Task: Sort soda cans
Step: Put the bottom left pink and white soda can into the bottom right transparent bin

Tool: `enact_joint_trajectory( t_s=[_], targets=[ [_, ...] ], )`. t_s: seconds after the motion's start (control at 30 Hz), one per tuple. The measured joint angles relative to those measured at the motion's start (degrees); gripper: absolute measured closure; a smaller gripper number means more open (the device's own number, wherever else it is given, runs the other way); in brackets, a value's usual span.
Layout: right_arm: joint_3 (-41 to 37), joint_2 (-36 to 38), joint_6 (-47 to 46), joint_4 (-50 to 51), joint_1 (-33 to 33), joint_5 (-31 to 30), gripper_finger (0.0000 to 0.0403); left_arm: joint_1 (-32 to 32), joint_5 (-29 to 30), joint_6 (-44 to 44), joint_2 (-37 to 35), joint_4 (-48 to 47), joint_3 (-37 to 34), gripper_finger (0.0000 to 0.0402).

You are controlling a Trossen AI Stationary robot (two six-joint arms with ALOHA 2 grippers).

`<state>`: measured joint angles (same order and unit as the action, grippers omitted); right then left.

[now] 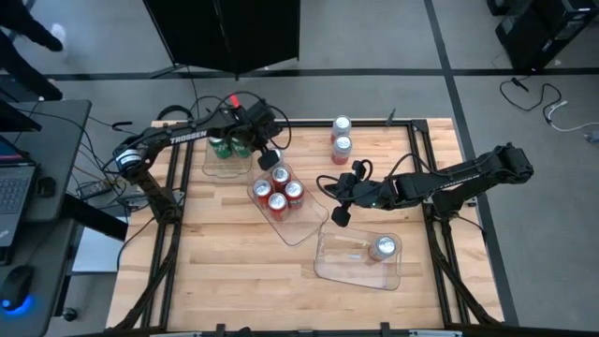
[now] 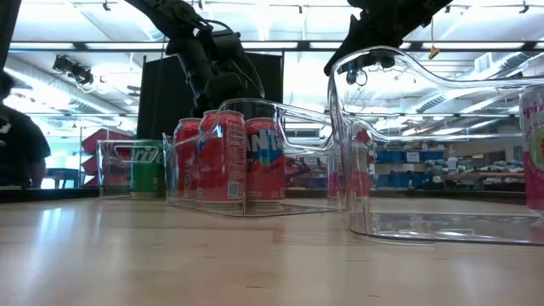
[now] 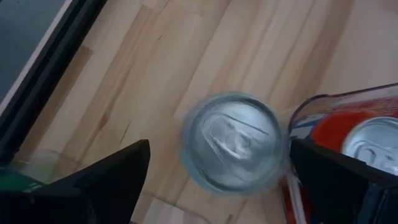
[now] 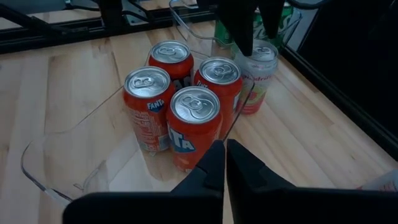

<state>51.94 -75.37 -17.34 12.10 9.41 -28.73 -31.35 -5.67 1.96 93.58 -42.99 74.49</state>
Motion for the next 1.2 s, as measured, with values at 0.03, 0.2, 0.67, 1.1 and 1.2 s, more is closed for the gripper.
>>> enact_joint_trajectory(
  t_s=[0.03, 0.2, 0.67, 1.1, 1.2],
  targets=[
    [0.0, 0.0, 0.0, 0.0, 0.0, 0.0, 0.0399, 0.0, 0.0, 0.0, 0.0, -0.6, 0.5, 0.0009],
    [0.0, 0.0, 0.0, 0.0, 0.0, 0.0, 0.0401, 0.0, -0.1, 0.0, -0.1, -2.1, 0.9, 0.0009],
    [0.0, 0.0, 0.0, 0.0, 0.0, 0.0, 0.0399, 0.3, 3.3, 2.0, 5.5, -2.2, 1.0, 0.0009],
    [0.0, 0.0, 0.0, 0.0, 0.0, 0.0, 0.0396, 0.4, 4.4, 3.7, 6.2, 1.5, 1.5, 0.001],
    [0.0, 0.0, 0.0, 0.0, 0.0, 0.0, 0.0395, 0.4, 4.6, 3.5, 6.2, 1.4, 1.6, 0.0011]
  ],
)
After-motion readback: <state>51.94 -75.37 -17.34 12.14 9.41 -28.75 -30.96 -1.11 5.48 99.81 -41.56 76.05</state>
